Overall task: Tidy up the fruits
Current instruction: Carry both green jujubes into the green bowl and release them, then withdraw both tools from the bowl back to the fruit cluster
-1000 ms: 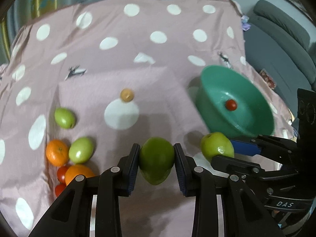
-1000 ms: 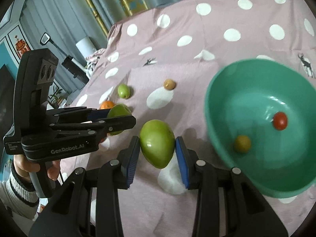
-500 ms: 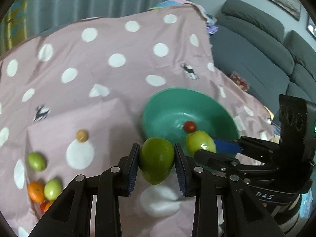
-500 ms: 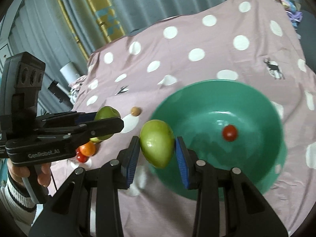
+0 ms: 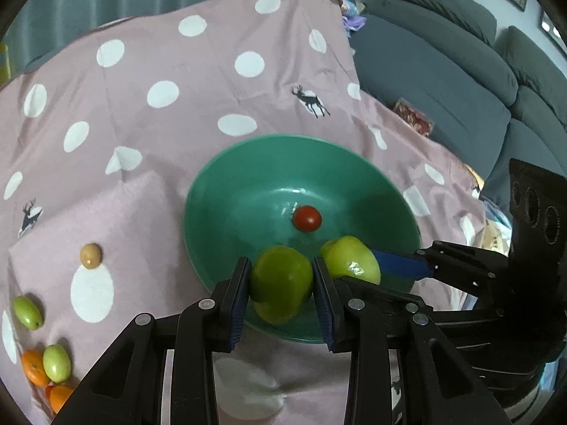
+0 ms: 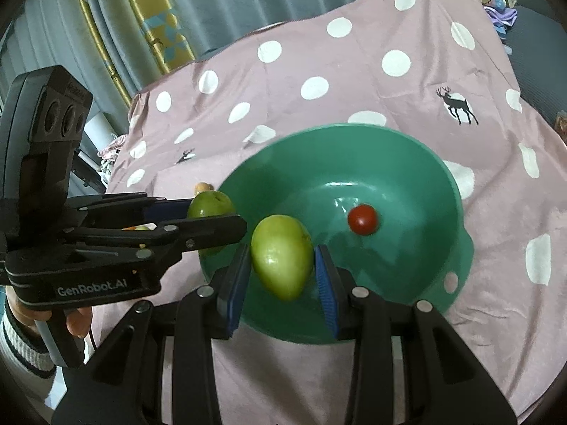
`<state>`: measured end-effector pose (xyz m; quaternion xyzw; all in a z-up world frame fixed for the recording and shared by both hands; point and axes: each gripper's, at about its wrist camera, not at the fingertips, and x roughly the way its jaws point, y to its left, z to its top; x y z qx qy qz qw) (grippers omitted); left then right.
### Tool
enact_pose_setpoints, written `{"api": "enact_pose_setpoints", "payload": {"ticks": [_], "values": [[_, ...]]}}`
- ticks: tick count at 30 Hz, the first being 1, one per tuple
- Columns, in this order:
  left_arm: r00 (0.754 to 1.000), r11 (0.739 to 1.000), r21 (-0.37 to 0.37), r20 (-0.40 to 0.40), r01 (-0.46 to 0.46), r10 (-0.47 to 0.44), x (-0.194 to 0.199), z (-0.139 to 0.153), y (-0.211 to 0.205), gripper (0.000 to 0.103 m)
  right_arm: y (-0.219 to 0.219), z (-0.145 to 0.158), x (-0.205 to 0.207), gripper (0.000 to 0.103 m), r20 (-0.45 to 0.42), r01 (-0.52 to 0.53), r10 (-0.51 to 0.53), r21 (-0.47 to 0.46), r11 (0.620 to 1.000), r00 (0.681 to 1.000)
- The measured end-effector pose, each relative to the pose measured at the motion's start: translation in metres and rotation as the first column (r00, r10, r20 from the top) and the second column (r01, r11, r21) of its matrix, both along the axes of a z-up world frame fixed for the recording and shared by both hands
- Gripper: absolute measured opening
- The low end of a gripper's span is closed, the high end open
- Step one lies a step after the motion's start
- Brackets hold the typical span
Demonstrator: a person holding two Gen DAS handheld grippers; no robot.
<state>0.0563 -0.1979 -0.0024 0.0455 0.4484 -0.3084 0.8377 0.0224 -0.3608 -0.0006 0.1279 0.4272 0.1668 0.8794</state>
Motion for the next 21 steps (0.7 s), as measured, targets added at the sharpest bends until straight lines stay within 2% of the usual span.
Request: {"api": "enact_pose_setpoints", "payload": {"ticks": [8,21], "values": [[1.0,1.0,0.027,-0.019,-0.01,0.011,0.0,-0.0086,0.0004,0.035,-0.0015,-0.0044,-0.0019,0.038,-0.008,-0.002,0.002,-0.007,1.0,1.0],[1.0,0.999,0.031,-0.002,-0.026,0.027,-0.0044,-0.0053,0.0046,0.035,-0.0019,0.0,-0.0062,0.039,-0.005,0.015,-0.015,-0.004,1.0,1.0]]}}
